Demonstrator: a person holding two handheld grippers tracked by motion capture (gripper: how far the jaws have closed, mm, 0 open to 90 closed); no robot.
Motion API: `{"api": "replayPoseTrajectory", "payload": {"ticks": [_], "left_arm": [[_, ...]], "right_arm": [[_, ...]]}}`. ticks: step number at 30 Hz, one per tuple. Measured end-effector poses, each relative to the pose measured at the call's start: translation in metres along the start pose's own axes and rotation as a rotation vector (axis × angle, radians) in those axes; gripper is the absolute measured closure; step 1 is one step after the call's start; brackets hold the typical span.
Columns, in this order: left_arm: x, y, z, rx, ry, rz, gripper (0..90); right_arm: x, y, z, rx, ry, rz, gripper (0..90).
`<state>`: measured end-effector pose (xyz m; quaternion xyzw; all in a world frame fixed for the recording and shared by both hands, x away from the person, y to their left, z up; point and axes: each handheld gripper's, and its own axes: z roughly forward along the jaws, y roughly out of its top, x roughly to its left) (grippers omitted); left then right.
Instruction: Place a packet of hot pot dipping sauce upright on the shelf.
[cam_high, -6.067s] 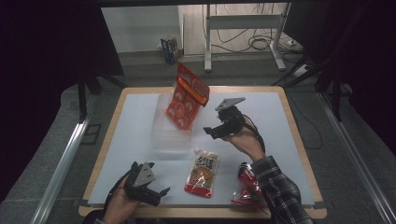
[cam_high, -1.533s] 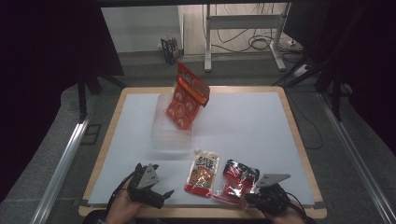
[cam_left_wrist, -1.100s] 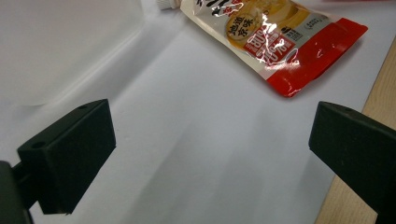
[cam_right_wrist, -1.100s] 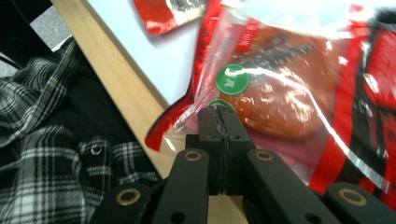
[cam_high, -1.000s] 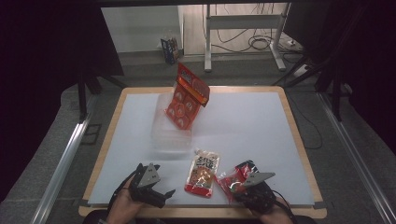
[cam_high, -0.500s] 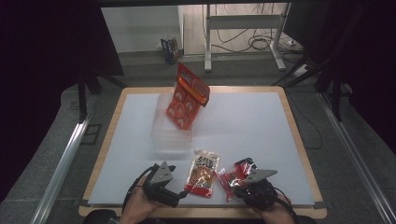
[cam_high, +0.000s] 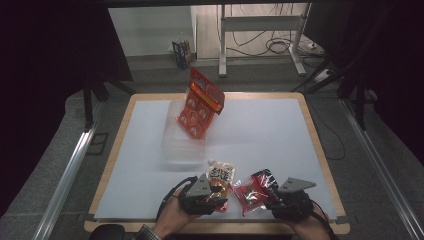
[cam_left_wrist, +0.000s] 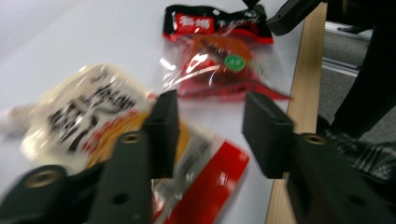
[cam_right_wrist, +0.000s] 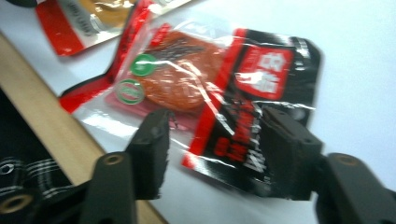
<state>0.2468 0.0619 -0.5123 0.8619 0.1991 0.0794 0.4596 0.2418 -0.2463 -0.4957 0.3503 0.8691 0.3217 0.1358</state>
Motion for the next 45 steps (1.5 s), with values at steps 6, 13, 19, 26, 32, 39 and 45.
{"api": "replayPoseTrajectory", "payload": {"ticks": [6, 13, 19, 26, 32, 39, 45], "left_arm": [[0.0, 0.012, 0.023, 0.016, -0.034, 0.006, 81.4], [0.003, 0.022, 0.041, 0.014, -0.036, -0.009, 85.7], [0.004, 0.024, 0.051, 0.059, -0.042, 0.001, 85.5], [0.001, 0.017, 0.057, 0.128, -0.042, 0.019, 88.8], [-0.001, 0.016, 0.055, 0.16, -0.042, 0.022, 89.9], [-0.003, 0.012, 0.055, 0.193, -0.035, 0.054, 90.0], [-0.001, 0.012, 0.055, 0.188, -0.046, 0.045, 90.0]], "right_arm": [[-0.009, -0.004, -0.007, -0.018, -0.034, 0.019, 31.3], [-0.013, -0.007, -0.01, -0.02, -0.045, 0.026, 25.6], [-0.014, -0.007, -0.01, -0.025, -0.045, 0.024, 21.9], [-0.014, -0.007, -0.012, -0.047, -0.042, 0.026, 16.6], [-0.014, -0.005, -0.013, -0.071, -0.023, 0.039, 13.1], [-0.017, -0.006, -0.008, -0.061, 0.008, 0.079, 10.9], [-0.02, -0.005, 0.001, -0.048, 0.061, 0.111, 11.0]]}}
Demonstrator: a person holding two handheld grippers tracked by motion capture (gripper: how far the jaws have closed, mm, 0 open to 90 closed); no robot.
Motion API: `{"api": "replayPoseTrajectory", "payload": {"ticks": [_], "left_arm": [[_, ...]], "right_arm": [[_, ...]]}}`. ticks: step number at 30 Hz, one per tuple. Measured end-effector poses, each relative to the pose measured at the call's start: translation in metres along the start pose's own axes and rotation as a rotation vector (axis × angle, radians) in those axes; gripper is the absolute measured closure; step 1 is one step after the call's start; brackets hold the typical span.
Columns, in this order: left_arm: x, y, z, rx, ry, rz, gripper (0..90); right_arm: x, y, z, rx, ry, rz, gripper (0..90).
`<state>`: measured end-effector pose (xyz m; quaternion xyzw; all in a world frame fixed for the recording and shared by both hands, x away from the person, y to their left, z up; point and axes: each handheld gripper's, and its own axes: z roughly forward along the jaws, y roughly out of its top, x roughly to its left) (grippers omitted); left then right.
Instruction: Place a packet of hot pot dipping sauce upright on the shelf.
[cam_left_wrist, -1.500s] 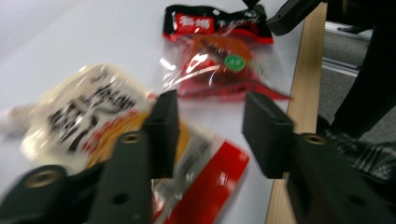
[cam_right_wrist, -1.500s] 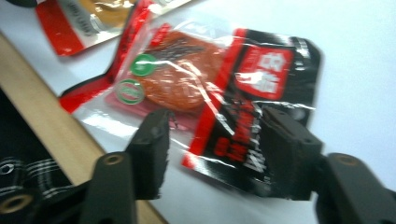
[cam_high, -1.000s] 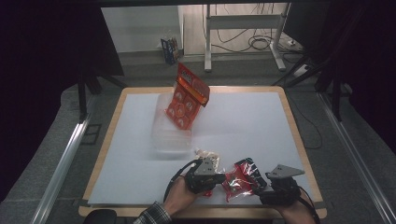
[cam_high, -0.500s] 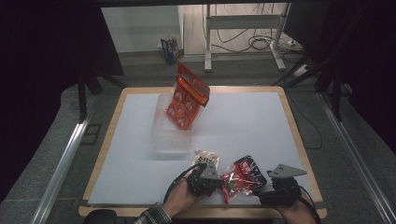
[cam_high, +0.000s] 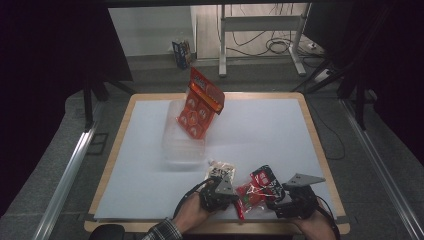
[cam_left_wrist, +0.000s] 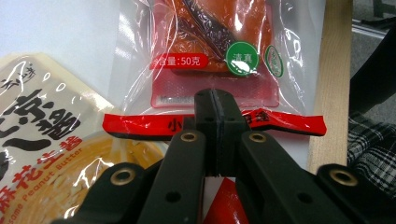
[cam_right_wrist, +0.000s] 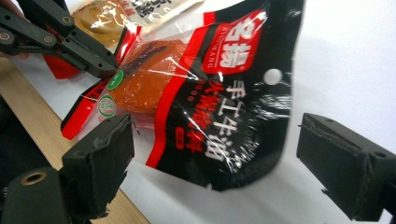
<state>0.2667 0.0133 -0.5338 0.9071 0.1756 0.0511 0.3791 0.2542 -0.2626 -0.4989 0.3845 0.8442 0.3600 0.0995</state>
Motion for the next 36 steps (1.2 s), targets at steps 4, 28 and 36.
{"api": "replayPoseTrajectory", "payload": {"ticks": [4, 28, 36], "left_arm": [[0.0, 0.0, 0.0, 0.0, -0.002, 0.002, 90.0], [0.0, -0.001, 0.0, 0.001, -0.002, 0.009, 90.0], [-0.001, 0.001, -0.001, 0.015, 0.003, 0.013, 90.0]], "right_arm": [[-0.003, 0.002, 0.009, 0.016, 0.055, 0.025, 12.6], [0.006, 0.027, 0.031, 0.026, 0.237, 0.065, 43.2], [0.009, 0.033, 0.027, 0.006, 0.252, 0.082, 61.1]]}}
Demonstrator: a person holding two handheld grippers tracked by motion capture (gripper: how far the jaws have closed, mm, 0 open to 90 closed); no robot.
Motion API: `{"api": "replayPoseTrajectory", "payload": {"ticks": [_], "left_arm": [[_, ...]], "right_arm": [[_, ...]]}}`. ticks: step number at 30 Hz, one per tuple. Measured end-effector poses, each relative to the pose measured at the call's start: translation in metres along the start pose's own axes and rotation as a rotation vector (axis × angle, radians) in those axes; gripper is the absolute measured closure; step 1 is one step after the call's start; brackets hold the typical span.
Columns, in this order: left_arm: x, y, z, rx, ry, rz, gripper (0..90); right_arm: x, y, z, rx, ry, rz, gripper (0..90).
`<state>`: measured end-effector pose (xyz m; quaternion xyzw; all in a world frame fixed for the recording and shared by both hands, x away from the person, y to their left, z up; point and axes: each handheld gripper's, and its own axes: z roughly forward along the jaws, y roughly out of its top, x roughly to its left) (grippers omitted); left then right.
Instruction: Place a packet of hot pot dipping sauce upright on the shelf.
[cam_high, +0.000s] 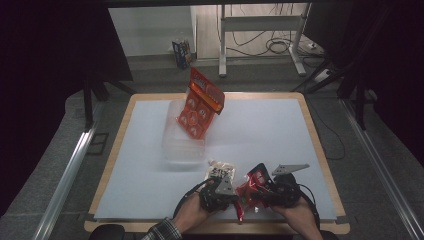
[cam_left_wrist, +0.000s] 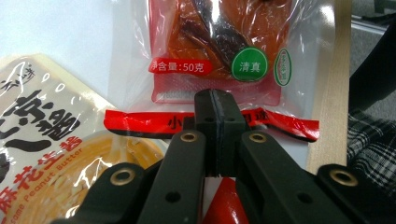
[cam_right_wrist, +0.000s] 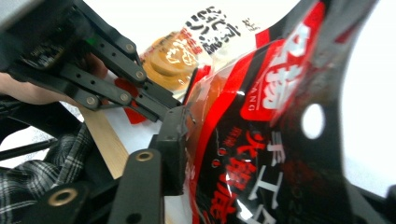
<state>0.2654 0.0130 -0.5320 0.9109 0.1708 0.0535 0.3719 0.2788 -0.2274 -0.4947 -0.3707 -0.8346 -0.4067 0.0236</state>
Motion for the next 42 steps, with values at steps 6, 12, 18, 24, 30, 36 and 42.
{"api": "replayPoseTrajectory", "payload": {"ticks": [6, 12, 18, 24, 30, 36, 42], "left_arm": [[-0.006, 0.003, -0.008, -0.039, 0.031, 0.028, 82.2], [-0.005, 0.004, -0.015, -0.086, 0.025, 0.006, 70.9], [-0.004, 0.003, -0.023, -0.119, 0.039, -0.012, 56.1], [-0.003, 0.0, -0.031, -0.138, 0.058, -0.022, 40.2], [-0.003, -0.004, -0.037, -0.149, 0.066, -0.037, 27.2], [-0.002, -0.01, -0.044, -0.165, 0.063, -0.072, 16.5], [0.0, -0.018, -0.055, -0.17, 0.064, -0.095, 9.5]], "right_arm": [[0.004, 0.006, -0.007, -0.038, 0.021, -0.002, 69.6], [0.008, 0.014, -0.014, -0.066, 0.0, -0.037, 71.8], [0.012, 0.021, -0.019, -0.067, -0.047, -0.076, 72.2], [0.012, 0.027, -0.023, -0.081, -0.073, -0.101, 72.6], [0.015, 0.035, -0.026, -0.089, -0.081, -0.128, 72.7], [0.016, 0.046, -0.027, -0.099, -0.083, -0.155, 72.7], [0.015, 0.057, -0.026, -0.1, -0.081, -0.181, 72.8]]}}
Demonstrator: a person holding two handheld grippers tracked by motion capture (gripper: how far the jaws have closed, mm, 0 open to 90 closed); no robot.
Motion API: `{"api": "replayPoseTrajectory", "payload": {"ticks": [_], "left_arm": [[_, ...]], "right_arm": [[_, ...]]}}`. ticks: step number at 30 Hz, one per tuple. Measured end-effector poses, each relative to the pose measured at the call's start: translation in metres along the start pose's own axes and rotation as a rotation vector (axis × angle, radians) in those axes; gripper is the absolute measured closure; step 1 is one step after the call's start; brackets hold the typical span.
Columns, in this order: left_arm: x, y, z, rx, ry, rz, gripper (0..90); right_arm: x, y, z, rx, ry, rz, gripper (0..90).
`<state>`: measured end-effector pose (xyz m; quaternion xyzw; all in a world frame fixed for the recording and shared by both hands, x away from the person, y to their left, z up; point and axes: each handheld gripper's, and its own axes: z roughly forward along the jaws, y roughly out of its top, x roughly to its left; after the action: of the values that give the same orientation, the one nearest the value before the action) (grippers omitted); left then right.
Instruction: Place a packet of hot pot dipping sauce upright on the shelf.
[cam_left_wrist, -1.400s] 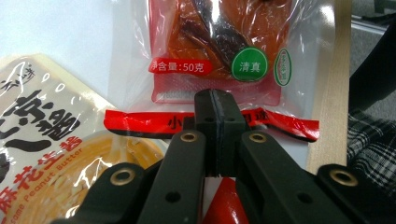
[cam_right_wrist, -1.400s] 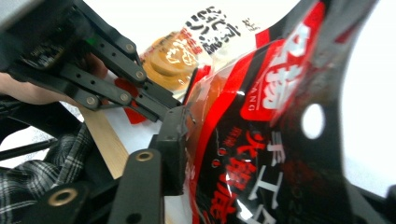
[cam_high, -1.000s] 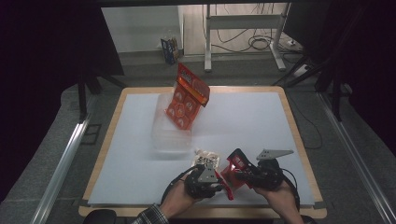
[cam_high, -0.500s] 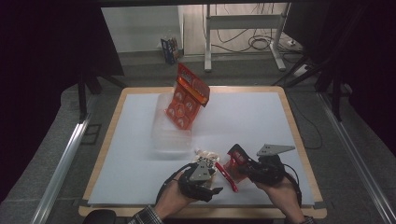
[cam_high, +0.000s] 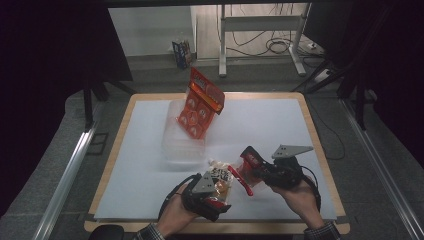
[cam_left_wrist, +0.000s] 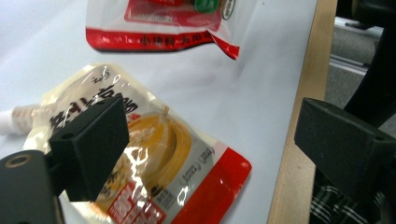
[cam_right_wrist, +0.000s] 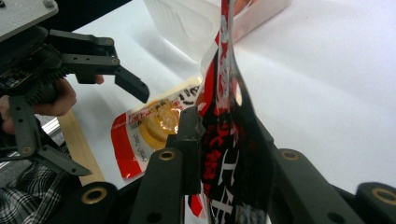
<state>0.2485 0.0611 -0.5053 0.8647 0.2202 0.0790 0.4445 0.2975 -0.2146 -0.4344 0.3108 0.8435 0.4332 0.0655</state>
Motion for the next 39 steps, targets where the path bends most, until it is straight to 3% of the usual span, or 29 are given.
{"api": "replayPoseTrajectory", "payload": {"ticks": [7, 18, 25, 32, 39], "left_arm": [[0.005, -0.015, -0.021, -0.023, 0.025, -0.042, 6.3], [0.002, -0.037, -0.044, 0.003, 0.135, -0.01, 2.2], [0.008, -0.049, -0.054, -0.003, 0.199, -0.024, 0.7], [0.008, -0.056, -0.061, -0.006, 0.229, -0.029, 0.6], [0.007, -0.061, -0.068, 0.0, 0.251, -0.03, 0.6]], "right_arm": [[-0.005, 0.015, 0.001, -0.008, 0.001, -0.025, 72.8], [-0.011, 0.038, 0.011, -0.013, -0.002, -0.054, 72.7], [-0.016, 0.055, 0.023, -0.016, 0.002, -0.076, 72.7], [-0.02, 0.073, 0.036, -0.019, 0.01, -0.093, 72.7], [-0.023, 0.088, 0.056, 0.02, 0.025, -0.119, 72.8]]}}
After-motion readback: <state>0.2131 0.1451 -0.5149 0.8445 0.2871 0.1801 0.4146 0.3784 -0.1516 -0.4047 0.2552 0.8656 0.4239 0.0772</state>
